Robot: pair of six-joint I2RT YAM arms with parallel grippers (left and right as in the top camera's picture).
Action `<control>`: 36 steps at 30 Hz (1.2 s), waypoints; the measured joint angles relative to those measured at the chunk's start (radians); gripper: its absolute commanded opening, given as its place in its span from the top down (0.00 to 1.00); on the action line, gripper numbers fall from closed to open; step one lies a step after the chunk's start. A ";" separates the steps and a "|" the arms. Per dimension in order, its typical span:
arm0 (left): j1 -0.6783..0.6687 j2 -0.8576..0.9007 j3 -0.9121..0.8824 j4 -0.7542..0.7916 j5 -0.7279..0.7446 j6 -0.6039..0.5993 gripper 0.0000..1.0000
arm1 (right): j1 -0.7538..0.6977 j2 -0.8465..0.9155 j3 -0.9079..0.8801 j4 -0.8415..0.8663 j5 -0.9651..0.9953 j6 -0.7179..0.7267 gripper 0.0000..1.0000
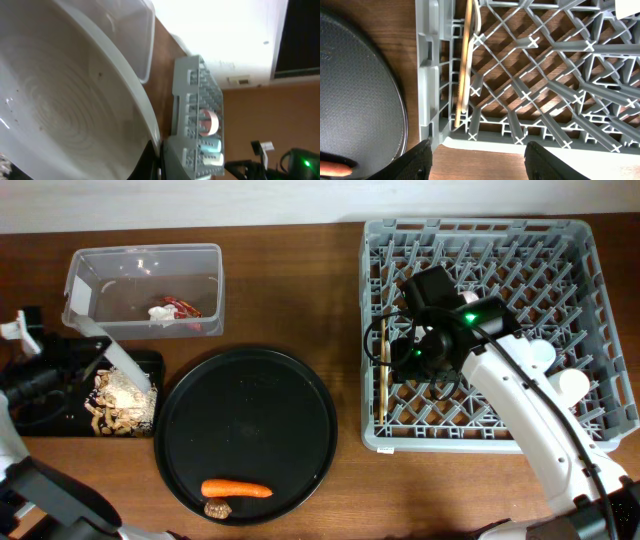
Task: Sort waste into correct bins and load items into the dishwasher rack
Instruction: 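Carry the empty grey plate with the left gripper back to the round tray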
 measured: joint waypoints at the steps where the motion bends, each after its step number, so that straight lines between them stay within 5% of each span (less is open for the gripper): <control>1: -0.017 0.000 0.000 -0.034 0.001 0.025 1.00 | 0.000 0.000 0.000 0.000 0.000 0.000 0.37; 9: -0.311 -0.097 0.000 -0.112 -0.071 0.121 1.00 | 0.000 0.000 0.000 -0.010 0.012 0.000 0.37; 15: -0.653 -0.207 0.001 -0.075 -0.362 0.080 1.00 | 0.000 0.000 0.000 -0.018 0.015 0.000 0.37; 21: -0.983 -0.114 0.001 -0.054 -0.705 -0.051 1.00 | 0.000 0.000 0.000 -0.021 0.015 0.000 0.37; 28: -1.188 0.087 0.000 -0.048 -0.890 -0.134 1.00 | 0.000 0.000 0.000 -0.022 0.015 0.000 0.36; 30: -1.214 0.122 0.000 -0.047 -0.916 -0.145 0.88 | 0.000 0.000 0.000 -0.023 0.015 0.000 0.36; 31: -1.226 0.132 0.000 -0.048 -0.930 -0.150 0.59 | 0.000 0.000 0.000 -0.023 0.016 0.000 0.31; 32: -1.233 0.135 0.000 -0.048 -0.944 -0.156 0.44 | 0.000 0.000 0.000 -0.023 0.016 0.000 0.29; 36: -1.236 0.135 0.000 -0.052 -0.974 -0.165 0.35 | 0.000 0.000 0.000 -0.023 0.016 -0.006 0.27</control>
